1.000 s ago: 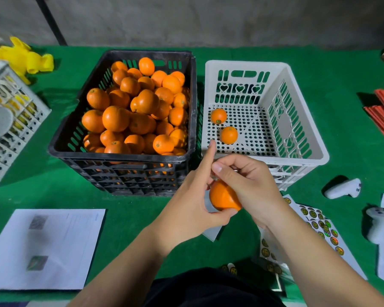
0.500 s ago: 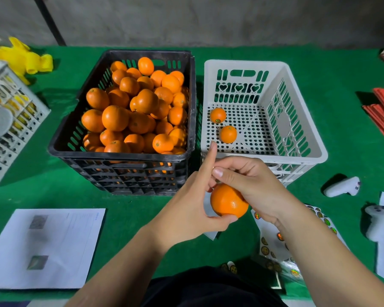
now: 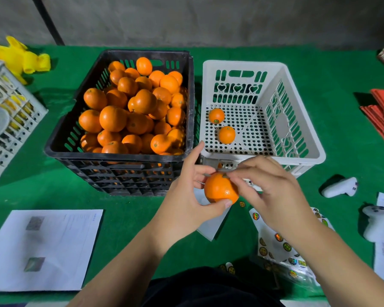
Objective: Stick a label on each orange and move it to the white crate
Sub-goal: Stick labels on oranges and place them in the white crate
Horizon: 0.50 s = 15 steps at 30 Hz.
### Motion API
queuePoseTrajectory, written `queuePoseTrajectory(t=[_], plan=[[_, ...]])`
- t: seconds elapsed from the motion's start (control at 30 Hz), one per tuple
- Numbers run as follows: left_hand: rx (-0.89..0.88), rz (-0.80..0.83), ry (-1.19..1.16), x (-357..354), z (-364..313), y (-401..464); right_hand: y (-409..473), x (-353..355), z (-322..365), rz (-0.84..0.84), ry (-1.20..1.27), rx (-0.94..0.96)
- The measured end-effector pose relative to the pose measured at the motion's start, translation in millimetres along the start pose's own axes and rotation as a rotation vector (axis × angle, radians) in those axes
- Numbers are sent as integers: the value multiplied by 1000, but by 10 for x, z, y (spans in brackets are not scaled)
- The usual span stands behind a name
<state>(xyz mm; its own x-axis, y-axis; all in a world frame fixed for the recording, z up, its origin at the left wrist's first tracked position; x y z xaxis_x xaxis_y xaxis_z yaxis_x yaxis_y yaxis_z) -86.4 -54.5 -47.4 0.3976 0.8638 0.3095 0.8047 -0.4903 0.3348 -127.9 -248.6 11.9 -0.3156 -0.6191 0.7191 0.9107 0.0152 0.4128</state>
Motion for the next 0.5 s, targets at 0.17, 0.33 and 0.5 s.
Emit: queuePoseTrajectory(t=[0.17,0.33,0.5], plan=[[13,5,2,19,-43,-6,-125,-2,-62,161,-83,44],[82,7,-139,6,-48,28,-255,-108,-46,358,-204,40],[226,-79,-486,-58,153,20,-74,-67,-149,296,-32,-19]])
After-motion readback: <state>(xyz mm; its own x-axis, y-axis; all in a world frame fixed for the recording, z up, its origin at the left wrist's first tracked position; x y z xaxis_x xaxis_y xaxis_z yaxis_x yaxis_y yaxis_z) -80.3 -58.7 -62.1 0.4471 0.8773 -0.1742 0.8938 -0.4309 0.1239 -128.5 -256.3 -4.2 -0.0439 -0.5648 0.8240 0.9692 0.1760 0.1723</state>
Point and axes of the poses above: each hand's wrist, its own y-axis towards the middle knuckle, its own x-axis out of the back of the hand, z = x × y, the point moved 3 cm from there along y, towards the middle knuckle, and after that the axes turned 13 degrees about -x, right-handed, at the moved point
